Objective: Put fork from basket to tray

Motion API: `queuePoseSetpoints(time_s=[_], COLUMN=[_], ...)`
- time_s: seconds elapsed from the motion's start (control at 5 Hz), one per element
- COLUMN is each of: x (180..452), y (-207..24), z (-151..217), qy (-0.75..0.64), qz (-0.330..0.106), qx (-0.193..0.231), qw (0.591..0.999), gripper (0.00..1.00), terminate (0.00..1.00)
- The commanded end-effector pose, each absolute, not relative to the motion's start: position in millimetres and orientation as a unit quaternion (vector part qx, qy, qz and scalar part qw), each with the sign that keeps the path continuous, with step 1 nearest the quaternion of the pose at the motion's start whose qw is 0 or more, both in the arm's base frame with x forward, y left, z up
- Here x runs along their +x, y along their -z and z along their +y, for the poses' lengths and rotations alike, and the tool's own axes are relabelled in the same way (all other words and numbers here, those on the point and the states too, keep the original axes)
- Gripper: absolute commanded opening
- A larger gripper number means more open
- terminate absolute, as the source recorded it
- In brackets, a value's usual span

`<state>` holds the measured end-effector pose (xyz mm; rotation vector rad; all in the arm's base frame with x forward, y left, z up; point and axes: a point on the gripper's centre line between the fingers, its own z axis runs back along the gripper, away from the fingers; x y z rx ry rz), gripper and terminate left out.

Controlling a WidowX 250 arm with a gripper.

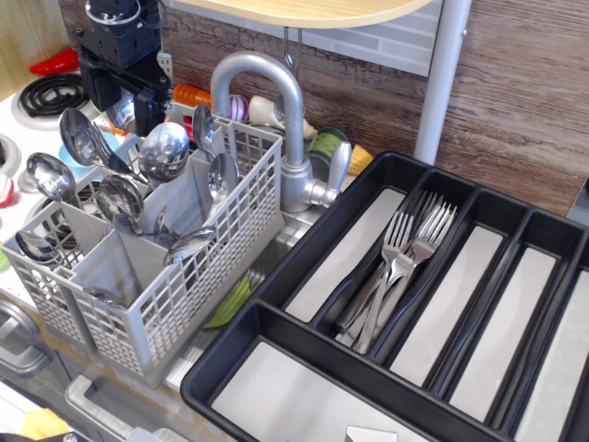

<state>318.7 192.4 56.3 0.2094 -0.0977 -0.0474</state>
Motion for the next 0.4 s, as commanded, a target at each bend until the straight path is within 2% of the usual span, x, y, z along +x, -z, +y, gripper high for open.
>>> queuePoseSetpoints(time_s=[0.0,0.2], x=[318.7,321.9], y=[-56.3,-49.8], z=[192.4,196.6], qy=[0.024,0.021], qz=[-0.049,-0.052], qx=[0.104,0.101], qw=[0.993,0.993], gripper=[1.0,1.0], terminate=[0.0,0.0])
